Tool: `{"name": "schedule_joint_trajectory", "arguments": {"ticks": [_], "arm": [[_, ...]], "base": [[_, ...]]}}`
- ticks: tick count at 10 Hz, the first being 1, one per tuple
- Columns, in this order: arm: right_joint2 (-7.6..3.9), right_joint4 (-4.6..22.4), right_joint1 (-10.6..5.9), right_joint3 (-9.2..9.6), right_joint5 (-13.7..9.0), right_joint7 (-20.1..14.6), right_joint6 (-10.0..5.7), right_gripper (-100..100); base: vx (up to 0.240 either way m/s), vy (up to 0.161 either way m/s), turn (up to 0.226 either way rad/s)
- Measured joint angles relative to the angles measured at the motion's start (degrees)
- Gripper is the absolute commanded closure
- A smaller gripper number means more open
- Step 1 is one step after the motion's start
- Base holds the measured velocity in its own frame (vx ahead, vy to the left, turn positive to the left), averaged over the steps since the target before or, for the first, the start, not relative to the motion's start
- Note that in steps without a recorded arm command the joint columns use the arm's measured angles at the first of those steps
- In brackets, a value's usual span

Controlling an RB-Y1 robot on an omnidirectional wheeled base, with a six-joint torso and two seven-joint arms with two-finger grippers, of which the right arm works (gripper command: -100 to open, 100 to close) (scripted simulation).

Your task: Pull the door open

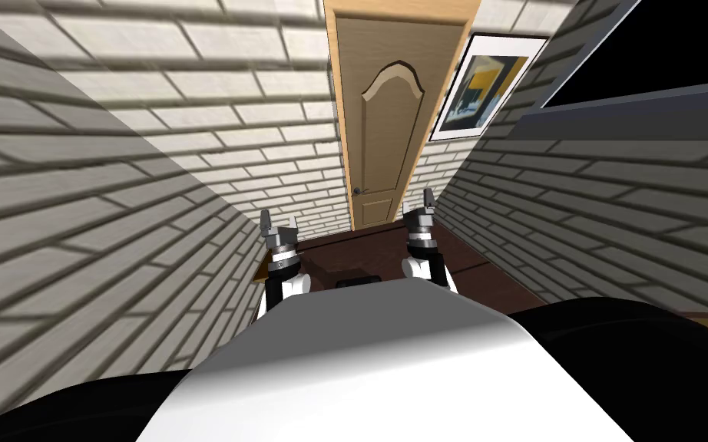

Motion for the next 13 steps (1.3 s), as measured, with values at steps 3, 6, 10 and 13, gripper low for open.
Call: {"name": "schedule_joint_trajectory", "arguments": {"ticks": [3, 6, 10, 13], "arm": [[-0.96, 3.2, -0.72, -0.29, 0.6, -0.9, -0.93, -100], [-1.78, 6.6, -1.76, -0.54, 1.4, -1.9, -1.63, -100], [-3.12, 11.3, -3.02, -1.24, 2.1, -3.4, -3.11, -100], [-3.85, 14.4, -3.89, -1.43, 2.9, -4.2, -3.69, -100]], "base": [[0.179, 0.041, 0.002], [0.142, 0.032, 0.017], [0.091, 0.012, 0.014], [0.095, 0.028, 0.014]]}}
